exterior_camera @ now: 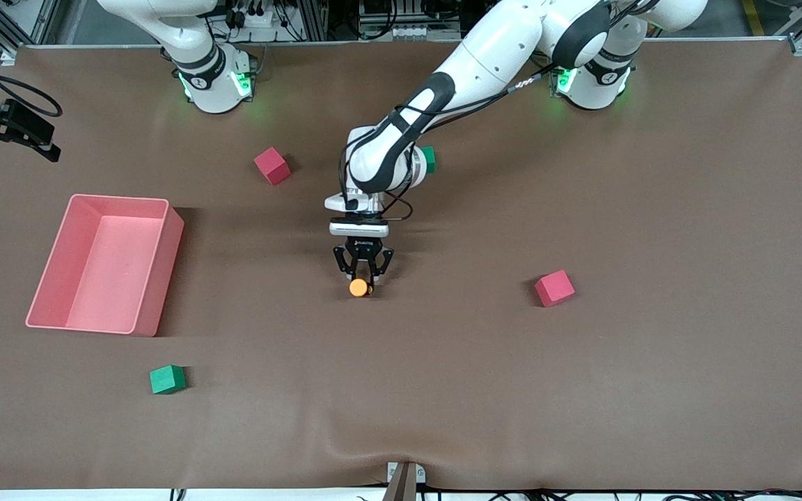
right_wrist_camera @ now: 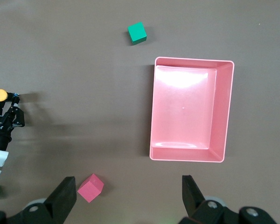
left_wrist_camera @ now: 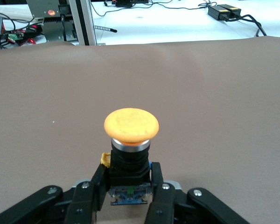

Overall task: Place and upright button with both arms
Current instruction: 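Lower the button upright onto the table and open the left gripper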

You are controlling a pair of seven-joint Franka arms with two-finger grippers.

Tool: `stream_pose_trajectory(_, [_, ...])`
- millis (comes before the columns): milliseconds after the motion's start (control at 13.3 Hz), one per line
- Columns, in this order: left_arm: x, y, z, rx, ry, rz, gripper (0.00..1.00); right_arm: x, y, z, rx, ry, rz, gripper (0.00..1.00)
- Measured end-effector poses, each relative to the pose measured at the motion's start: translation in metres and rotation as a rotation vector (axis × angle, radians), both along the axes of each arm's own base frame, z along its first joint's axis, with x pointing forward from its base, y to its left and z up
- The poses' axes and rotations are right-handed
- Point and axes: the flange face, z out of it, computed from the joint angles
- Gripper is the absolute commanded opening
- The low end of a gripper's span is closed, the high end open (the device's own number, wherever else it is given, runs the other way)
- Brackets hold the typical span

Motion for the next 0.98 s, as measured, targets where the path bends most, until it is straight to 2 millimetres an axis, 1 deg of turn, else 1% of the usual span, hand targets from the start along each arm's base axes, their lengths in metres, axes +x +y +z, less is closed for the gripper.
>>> stream_pose_trajectory(377, [0.0, 0.01, -0.021, 0.051, -0.039, -0.023, 0.0, 0.0, 0.0, 0.0, 0.0, 0.001, 0.0, 1.0])
stream_pose_trajectory(452, [0.0, 0.01, -0.022, 0.049, -0.039, -0.021, 0.05, 0.0, 0.0, -0.001, 0.001, 0.002, 0.0, 1.0])
stream_pose_trajectory(528, [-0.001, 0.01, -0.022, 0.039, -0.039, -0.015, 0.96, 0.0, 0.0, -0.001, 0.003, 0.002, 0.0, 1.0])
stream_pose_trajectory(603, [-0.001, 0.01, -0.021, 0.027, -0.038, -0.009, 1.0, 0.001, 0.0, -0.001, 0.005, 0.004, 0.0, 1.0])
stream_pose_trajectory(829, [-0.002, 0.007, -0.018, 0.016, -0.041, -0.008, 1.0, 0.002, 0.0, -0.004, 0.007, 0.009, 0.0, 1.0])
stream_pose_trajectory(980, [-0.007, 0.002, -0.016, -0.002, -0.023, 0.001, 1.0, 0.002, 0.0, -0.004, 0.007, 0.01, 0.0, 1.0])
